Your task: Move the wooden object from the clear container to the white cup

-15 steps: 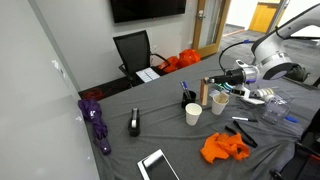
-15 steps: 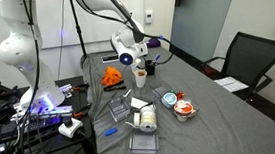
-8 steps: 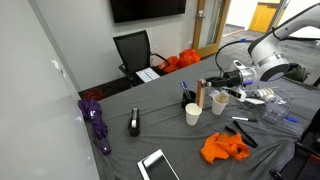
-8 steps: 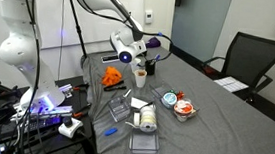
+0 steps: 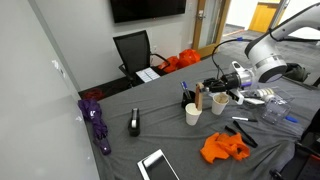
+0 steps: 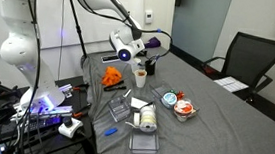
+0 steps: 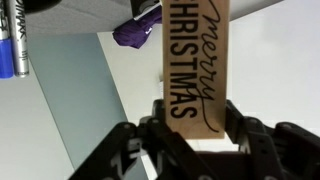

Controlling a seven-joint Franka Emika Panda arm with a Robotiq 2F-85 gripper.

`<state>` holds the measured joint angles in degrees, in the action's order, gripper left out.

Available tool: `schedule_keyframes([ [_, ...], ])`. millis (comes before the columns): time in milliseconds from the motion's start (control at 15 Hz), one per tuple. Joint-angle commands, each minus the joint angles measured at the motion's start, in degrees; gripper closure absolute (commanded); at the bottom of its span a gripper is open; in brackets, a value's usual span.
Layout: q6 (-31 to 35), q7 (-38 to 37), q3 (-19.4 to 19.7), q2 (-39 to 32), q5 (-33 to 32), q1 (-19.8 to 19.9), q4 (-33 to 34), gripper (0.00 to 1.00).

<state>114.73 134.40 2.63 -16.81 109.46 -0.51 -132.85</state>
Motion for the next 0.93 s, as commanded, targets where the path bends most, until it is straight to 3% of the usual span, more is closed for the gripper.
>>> schedule_keyframes([
  [0, 2.16, 4.97, 0.11, 1.02, 2.20, -1.17, -0.95, 0.69],
  [867, 8.67, 11.77, -0.07, -1.64, 7.00, -3.36, 0.94, 0.69],
])
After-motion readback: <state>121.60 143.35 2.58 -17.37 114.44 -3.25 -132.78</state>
